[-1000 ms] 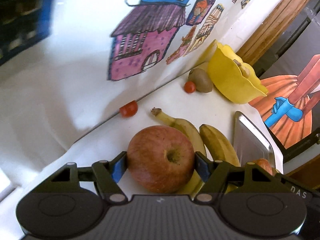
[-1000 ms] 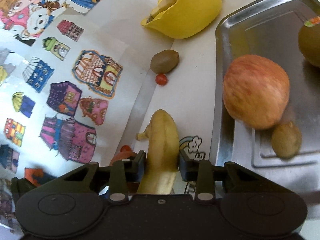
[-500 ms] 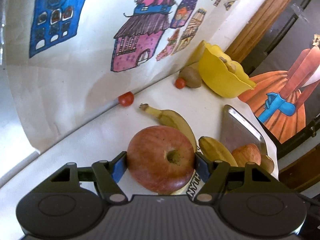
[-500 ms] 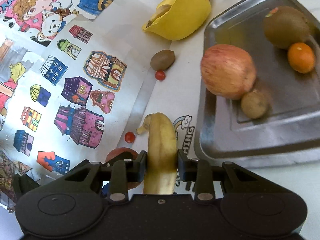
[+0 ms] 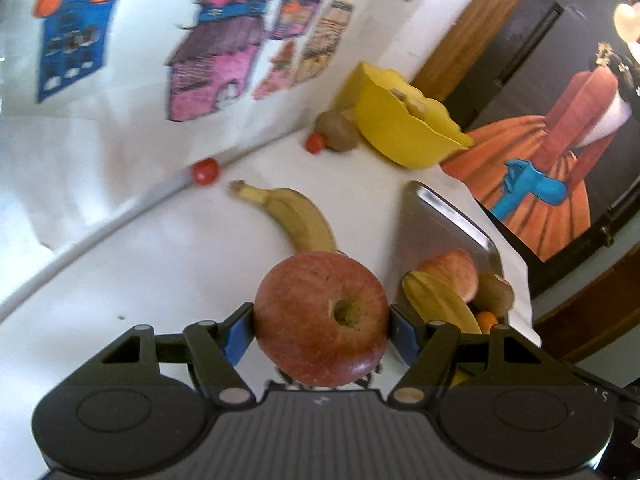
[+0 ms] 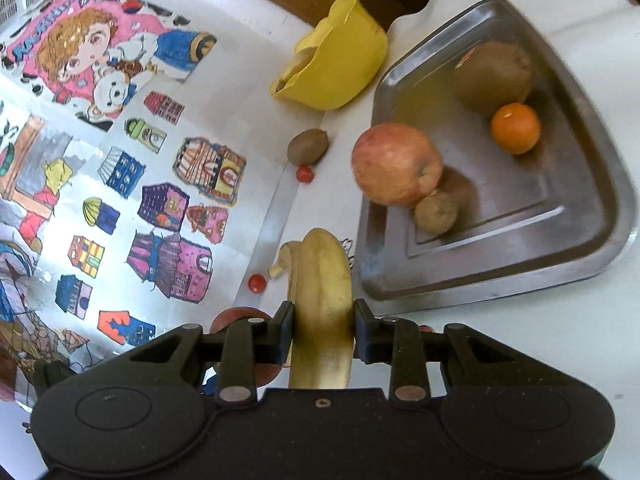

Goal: Organize fruits
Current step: 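Carry the banana and red apple over the steel tray with both tools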

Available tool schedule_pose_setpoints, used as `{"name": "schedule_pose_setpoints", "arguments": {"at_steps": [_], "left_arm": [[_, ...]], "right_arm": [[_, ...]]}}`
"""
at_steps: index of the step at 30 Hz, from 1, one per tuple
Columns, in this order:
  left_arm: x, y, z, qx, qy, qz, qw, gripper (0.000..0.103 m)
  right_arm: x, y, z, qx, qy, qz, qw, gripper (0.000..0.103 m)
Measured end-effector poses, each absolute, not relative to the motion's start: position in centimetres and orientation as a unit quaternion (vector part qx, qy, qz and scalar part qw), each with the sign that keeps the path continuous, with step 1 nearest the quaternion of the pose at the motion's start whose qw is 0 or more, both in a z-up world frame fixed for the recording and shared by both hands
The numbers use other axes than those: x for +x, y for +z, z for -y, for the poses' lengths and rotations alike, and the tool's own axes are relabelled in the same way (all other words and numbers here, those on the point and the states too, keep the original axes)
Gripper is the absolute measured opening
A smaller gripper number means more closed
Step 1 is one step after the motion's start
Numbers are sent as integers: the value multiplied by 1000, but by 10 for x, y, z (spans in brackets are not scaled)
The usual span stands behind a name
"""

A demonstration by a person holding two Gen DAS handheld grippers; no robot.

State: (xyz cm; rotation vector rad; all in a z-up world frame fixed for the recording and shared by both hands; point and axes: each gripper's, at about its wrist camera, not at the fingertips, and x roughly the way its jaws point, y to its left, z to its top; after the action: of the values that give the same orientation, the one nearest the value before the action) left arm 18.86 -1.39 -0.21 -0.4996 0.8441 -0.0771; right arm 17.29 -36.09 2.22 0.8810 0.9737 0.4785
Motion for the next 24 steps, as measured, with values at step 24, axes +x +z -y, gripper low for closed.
{"name": "schedule_pose_setpoints", "arguments": {"at_steps": [24], "left_arm": [[222, 19, 146, -229, -126, -407, 875, 74]], "right_arm": [[223, 50, 508, 401, 171, -372, 819, 32]]}}
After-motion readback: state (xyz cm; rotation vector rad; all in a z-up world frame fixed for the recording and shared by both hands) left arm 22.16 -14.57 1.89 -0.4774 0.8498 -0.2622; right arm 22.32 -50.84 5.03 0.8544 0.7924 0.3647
